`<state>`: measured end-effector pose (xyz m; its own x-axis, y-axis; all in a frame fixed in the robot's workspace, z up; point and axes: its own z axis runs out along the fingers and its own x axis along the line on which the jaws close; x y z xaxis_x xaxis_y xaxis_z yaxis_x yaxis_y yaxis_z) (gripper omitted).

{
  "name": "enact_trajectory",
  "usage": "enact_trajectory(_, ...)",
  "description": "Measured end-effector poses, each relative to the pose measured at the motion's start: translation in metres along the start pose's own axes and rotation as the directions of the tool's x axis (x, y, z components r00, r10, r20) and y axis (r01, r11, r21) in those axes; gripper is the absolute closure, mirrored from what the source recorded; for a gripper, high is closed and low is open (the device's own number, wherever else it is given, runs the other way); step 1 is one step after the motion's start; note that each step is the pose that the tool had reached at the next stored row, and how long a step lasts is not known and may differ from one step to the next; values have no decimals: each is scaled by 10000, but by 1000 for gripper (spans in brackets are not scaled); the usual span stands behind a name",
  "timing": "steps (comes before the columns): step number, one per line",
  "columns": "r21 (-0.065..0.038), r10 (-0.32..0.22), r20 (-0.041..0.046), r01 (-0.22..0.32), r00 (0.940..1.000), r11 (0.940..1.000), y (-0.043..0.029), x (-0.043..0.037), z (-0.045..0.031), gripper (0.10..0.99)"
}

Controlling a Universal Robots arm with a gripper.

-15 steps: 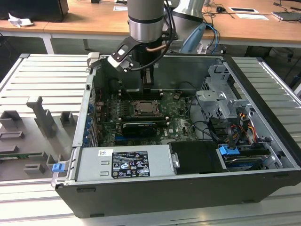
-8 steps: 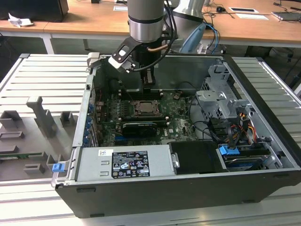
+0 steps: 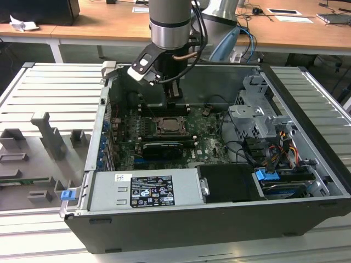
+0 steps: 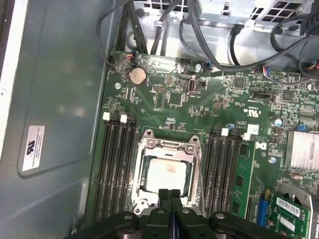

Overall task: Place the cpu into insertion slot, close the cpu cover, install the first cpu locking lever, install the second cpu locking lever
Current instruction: 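Install the first cpu locking lever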

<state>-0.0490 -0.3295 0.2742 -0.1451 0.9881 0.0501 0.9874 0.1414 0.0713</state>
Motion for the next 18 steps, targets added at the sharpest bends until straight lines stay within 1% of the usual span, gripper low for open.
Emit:
enact_trajectory(6, 20, -392, -28, 392, 9992, 9992, 0, 0, 0, 980)
enact_trajectory(18, 44, -931, -69, 931, 9956, 9956, 0, 0, 0, 980)
